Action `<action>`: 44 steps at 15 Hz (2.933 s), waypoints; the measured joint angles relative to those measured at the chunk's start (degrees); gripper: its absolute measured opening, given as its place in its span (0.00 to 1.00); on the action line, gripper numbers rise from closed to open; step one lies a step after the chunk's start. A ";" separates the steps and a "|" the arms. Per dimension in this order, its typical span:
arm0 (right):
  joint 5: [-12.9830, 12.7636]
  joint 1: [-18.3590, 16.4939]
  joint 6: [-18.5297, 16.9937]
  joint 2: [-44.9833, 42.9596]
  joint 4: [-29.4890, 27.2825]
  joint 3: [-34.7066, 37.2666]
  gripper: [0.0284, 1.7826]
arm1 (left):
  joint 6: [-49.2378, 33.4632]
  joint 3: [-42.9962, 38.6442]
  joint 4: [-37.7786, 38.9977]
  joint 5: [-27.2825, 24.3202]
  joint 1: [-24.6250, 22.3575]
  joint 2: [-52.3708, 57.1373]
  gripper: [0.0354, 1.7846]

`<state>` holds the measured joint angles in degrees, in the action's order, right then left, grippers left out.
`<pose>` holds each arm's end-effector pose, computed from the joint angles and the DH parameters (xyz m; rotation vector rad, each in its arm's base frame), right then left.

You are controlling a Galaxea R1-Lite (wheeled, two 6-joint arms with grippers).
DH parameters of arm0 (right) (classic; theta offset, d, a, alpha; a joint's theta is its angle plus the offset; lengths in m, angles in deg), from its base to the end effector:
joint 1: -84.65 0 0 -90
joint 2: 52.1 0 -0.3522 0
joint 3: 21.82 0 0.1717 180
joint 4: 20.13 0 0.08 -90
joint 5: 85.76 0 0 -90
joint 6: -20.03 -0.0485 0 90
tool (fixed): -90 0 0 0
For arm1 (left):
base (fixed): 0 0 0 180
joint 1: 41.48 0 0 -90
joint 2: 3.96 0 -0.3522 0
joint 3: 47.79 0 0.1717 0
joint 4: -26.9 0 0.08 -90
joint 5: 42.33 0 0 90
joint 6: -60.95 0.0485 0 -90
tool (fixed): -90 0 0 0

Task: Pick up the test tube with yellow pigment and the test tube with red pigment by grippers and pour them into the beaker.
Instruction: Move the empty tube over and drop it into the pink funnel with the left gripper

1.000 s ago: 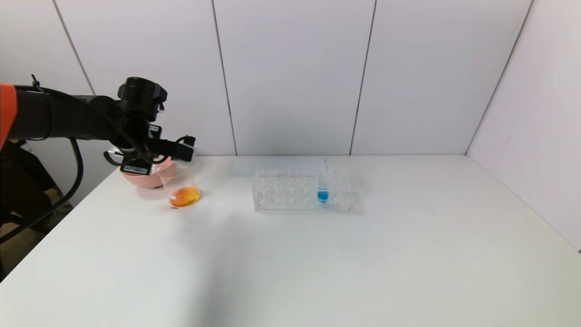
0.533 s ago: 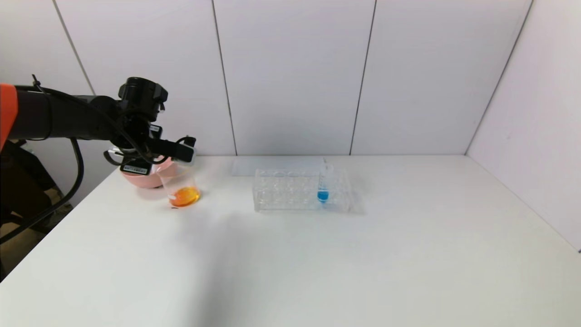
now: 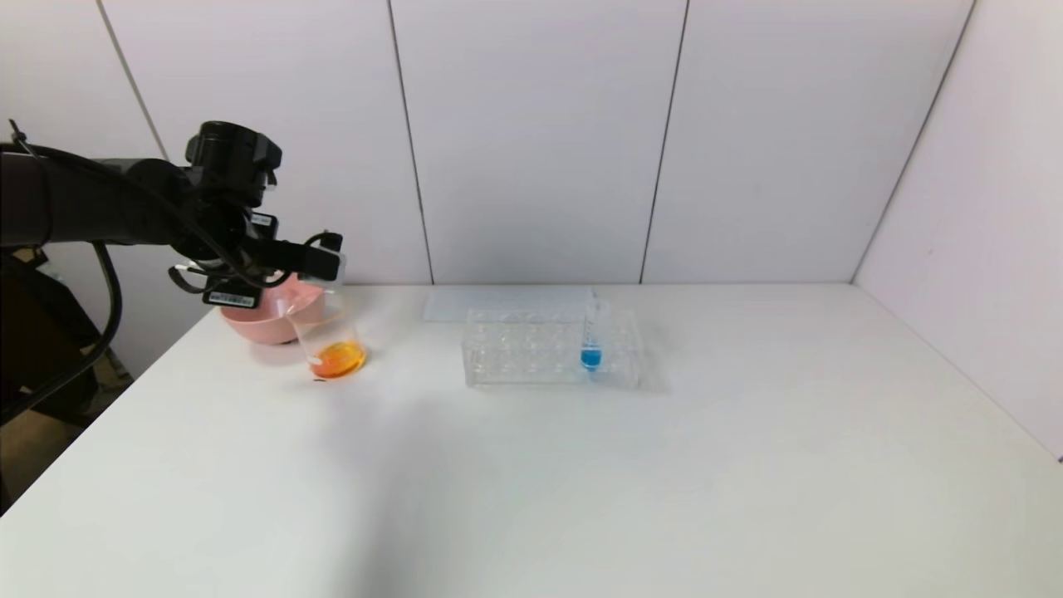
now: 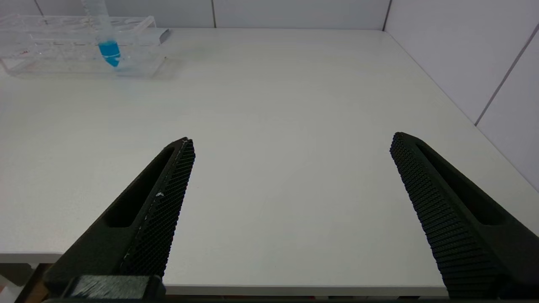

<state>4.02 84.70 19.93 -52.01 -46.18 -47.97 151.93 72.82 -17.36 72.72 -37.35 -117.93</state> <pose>-0.0695 -0.0002 0.0760 0.0017 -0.0002 -0.0030 0.4122 -0.0092 0.2660 1.6746 0.7930 -0.2371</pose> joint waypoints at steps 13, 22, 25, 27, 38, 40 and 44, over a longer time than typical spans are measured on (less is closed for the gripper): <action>0.00 -0.02 0.00 0.00 0.00 -0.02 0.95 | -43.72 1.05 8.96 -14.92 -6.11 6.78 0.24; 0.00 -0.02 0.00 0.00 0.00 -0.02 0.95 | -81.31 -5.23 27.86 -23.05 -7.83 3.24 0.24; -0.02 -0.02 0.00 0.00 0.00 -0.02 0.95 | -85.71 -6.53 32.68 -23.15 -8.59 0.02 0.24; 0.00 -0.02 0.00 0.00 -0.02 -0.02 0.95 | -86.54 -6.86 34.00 -23.26 -9.72 -1.94 0.24; 0.01 -0.02 0.00 0.00 0.00 -0.02 0.95 | -88.31 -6.17 36.66 -27.48 -11.63 -9.11 0.24; 0.00 -0.02 0.00 0.00 0.00 -0.02 0.95 | -88.35 -6.17 37.80 -28.07 -11.51 -10.14 0.24; 0.00 0.00 0.00 0.00 0.00 -0.02 0.95 | -88.11 -6.10 38.02 -29.04 -11.57 -11.97 0.24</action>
<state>4.02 84.70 19.93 -52.01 -46.18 -47.99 63.82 66.72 20.66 43.68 -48.92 -129.90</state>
